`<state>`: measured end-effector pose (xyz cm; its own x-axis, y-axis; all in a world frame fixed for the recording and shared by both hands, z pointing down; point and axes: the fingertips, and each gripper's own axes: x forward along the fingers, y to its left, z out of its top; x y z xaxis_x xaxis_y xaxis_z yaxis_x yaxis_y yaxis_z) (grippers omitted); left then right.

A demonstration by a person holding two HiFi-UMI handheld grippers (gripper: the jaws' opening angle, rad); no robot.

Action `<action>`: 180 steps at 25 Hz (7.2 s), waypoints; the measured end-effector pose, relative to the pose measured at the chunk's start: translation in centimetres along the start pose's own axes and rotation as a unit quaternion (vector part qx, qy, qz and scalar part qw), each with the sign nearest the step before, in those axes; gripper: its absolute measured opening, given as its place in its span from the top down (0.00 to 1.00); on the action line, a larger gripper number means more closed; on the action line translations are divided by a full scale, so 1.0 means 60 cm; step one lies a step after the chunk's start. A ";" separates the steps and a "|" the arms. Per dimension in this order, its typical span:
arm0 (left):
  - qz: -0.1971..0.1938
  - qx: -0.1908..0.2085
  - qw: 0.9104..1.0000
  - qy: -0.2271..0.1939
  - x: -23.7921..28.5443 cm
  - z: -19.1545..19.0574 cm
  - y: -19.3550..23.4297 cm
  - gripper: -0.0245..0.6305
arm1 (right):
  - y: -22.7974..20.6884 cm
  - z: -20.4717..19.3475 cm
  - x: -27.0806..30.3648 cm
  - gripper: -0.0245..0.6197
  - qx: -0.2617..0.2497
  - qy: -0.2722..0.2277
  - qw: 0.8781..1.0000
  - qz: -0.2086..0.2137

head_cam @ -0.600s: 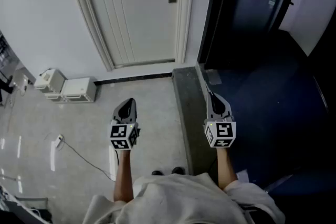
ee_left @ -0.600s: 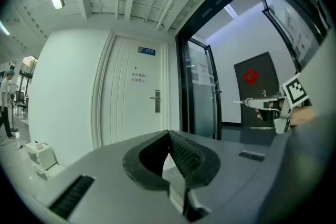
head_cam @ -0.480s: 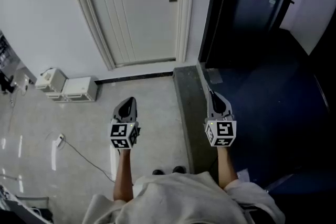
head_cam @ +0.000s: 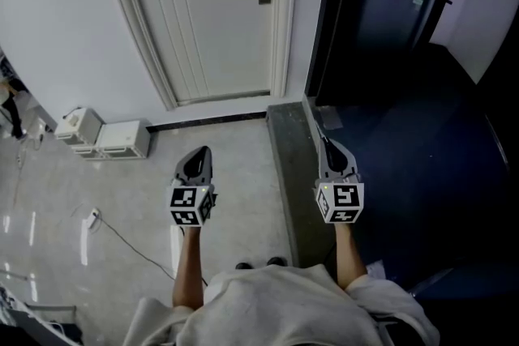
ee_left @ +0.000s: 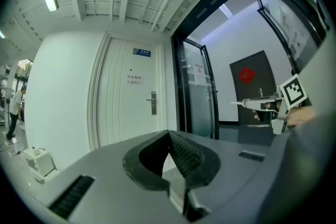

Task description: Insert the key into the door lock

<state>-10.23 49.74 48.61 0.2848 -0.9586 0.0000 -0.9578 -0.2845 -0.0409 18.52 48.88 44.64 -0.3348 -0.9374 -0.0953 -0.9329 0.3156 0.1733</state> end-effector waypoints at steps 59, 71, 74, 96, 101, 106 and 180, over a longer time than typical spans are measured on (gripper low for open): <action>-0.011 -0.017 0.999 0.030 0.730 0.036 0.339 0.94 | -0.112 -0.042 0.814 0.92 -0.014 0.040 0.999 0.031; -0.025 -0.021 0.998 0.045 0.823 0.009 0.377 0.94 | -0.124 -0.084 0.901 0.92 -0.010 0.061 0.998 0.024; -0.025 -0.019 0.998 0.047 0.842 0.006 0.379 0.94 | -0.129 -0.090 0.920 0.92 -0.008 0.062 0.998 0.027; 0.002 -0.009 0.999 0.048 1.254 0.058 0.476 0.94 | -0.280 -0.119 1.334 0.92 0.001 0.046 0.997 0.062; 0.009 -0.006 0.999 0.043 1.379 0.082 0.496 0.94 | -0.329 -0.105 1.457 0.92 -0.003 0.028 0.997 0.070; 0.021 -0.012 0.999 0.044 1.463 0.082 0.515 0.94 | -0.356 -0.110 1.544 0.92 -0.005 0.025 0.996 0.088; -0.022 -0.013 0.999 0.040 1.518 0.081 0.577 0.94 | -0.312 -0.069 1.639 0.92 -0.512 0.016 0.858 0.017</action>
<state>-17.27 -47.35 42.35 0.3227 -0.9430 0.0816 -0.9457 -0.3248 -0.0139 3.59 -49.83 36.10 -0.3407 -0.9388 -0.0501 -0.3110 0.0623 0.9484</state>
